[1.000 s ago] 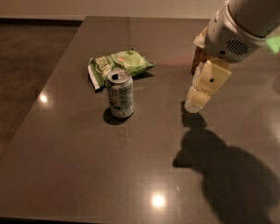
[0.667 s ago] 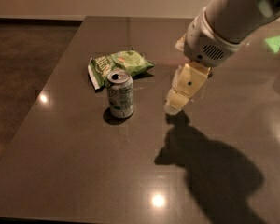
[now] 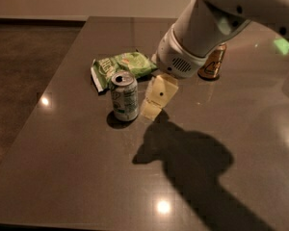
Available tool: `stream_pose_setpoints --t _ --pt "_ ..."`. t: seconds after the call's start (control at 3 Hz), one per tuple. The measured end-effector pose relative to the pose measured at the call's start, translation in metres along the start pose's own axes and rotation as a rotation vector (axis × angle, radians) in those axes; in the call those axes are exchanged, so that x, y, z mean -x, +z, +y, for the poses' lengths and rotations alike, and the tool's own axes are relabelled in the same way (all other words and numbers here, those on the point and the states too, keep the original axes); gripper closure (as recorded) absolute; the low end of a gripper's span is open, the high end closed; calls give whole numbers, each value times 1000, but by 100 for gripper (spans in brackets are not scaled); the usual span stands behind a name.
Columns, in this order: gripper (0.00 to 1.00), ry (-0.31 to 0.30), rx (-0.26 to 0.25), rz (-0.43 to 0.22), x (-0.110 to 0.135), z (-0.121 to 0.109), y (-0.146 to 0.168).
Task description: Pick 7up can
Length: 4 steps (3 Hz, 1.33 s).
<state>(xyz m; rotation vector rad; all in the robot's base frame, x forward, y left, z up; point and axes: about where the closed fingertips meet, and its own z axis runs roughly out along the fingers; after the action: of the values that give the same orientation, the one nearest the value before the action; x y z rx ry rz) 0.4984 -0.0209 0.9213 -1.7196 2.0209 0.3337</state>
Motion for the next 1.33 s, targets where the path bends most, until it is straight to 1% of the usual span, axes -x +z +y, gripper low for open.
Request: stream_pose_setpoints --t 0.33,0.67,1.0,1.33 --pt "0 6 19 -23 15 0 16" --pt "0 35 17 -45 26 -1 25" --pt "0 44 17 -60 36 0 35" --pt "2 37 24 -65 47 2 46"
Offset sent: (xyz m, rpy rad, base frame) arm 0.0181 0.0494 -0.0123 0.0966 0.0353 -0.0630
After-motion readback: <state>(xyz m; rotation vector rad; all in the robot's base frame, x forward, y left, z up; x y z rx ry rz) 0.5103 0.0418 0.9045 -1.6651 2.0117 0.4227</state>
